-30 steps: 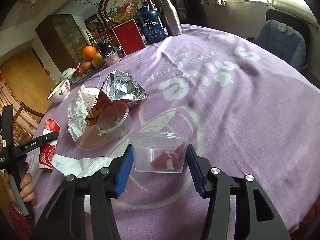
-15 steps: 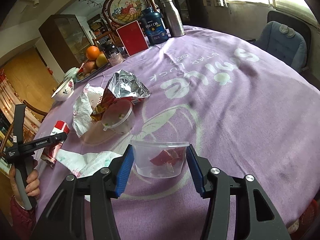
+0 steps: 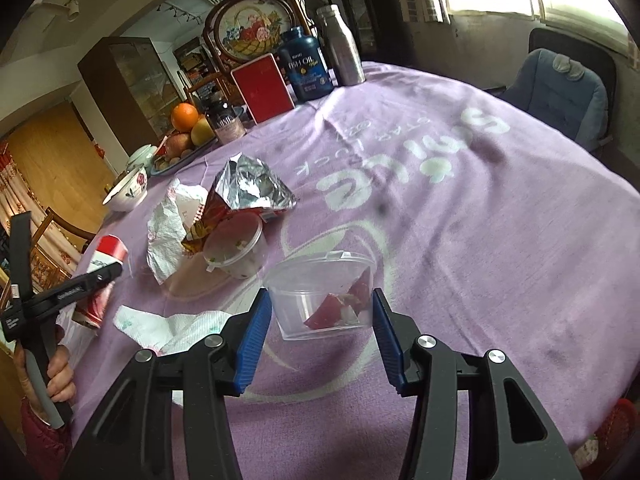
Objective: Collect trash
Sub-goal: 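Lift the carton and plastic box and carry them toward the wastebasket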
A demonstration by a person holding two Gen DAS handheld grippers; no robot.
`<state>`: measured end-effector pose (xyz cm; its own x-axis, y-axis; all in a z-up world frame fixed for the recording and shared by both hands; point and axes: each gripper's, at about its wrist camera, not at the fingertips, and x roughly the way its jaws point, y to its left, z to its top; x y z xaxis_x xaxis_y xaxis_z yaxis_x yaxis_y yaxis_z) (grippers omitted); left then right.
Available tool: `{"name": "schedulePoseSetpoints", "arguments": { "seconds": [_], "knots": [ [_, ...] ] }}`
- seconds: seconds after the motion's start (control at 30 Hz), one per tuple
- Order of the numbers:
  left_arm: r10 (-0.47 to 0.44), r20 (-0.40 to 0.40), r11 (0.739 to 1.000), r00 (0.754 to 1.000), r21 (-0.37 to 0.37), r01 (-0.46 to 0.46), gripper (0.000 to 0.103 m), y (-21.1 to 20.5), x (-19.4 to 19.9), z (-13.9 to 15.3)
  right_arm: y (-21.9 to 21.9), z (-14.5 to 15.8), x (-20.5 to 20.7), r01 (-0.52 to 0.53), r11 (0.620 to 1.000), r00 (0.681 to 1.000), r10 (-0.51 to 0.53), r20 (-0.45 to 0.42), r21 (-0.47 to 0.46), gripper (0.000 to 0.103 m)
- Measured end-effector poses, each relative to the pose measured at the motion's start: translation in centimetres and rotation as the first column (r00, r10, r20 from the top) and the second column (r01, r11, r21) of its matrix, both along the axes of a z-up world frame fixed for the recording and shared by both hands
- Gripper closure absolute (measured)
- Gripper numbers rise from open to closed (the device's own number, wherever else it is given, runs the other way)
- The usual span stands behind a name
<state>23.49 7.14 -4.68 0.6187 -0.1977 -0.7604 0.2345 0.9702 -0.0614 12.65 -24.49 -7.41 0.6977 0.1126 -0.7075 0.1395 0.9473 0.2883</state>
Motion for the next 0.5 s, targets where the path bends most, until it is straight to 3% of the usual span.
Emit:
{"name": "schedulePoseSetpoints", "arguments": {
  "seconds": [0.4, 0.5],
  "knots": [
    [0.04, 0.098, 0.997, 0.994, -0.072, -0.033, 0.062, 0.9, -1.9, 2.4, -1.5, 2.5, -3.9, 0.024, 0.999, 0.997, -0.022, 0.068, -0.022, 0.053],
    [0.013, 0.095, 0.994, 0.995, -0.109, -0.002, 0.062, -0.1, -3.2, 2.6, -2.7, 3.2, -5.6, 0.046, 0.999, 0.995, -0.044, 0.086, -0.022, 0.053]
  ]
}}
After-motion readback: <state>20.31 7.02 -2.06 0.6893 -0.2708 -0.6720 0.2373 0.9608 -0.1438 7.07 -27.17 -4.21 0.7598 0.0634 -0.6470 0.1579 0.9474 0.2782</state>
